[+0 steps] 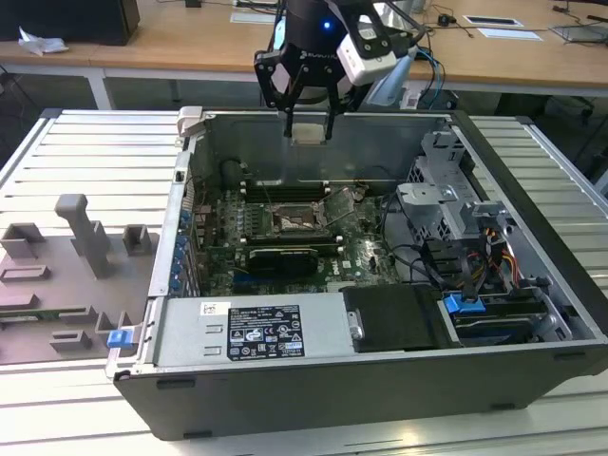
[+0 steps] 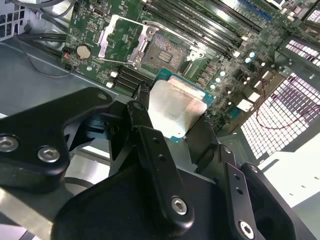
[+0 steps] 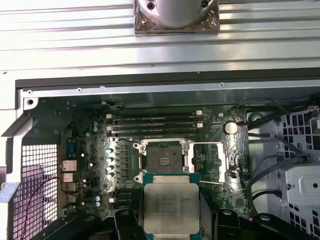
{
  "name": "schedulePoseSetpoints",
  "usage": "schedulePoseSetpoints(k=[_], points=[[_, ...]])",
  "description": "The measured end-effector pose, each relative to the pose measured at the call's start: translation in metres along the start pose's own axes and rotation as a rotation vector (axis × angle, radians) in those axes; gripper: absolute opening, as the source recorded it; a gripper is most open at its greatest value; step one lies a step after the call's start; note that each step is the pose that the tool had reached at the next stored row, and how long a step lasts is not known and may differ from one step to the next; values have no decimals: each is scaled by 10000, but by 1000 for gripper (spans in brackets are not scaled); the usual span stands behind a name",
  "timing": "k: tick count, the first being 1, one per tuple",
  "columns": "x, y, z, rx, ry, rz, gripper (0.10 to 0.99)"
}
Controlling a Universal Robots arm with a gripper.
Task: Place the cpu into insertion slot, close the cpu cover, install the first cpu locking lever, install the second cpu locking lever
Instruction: 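Place the cpu into insertion slot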
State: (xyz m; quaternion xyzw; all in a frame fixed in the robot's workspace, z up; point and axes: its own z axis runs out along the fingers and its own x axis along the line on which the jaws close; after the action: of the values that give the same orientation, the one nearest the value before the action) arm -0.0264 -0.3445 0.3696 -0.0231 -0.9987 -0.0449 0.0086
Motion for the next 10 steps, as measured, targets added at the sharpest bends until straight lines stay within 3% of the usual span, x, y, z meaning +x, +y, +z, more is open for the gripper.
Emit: schedulePoseSetpoints(k=[10], points=[[2,-3,34,-7,-56,619,541]])
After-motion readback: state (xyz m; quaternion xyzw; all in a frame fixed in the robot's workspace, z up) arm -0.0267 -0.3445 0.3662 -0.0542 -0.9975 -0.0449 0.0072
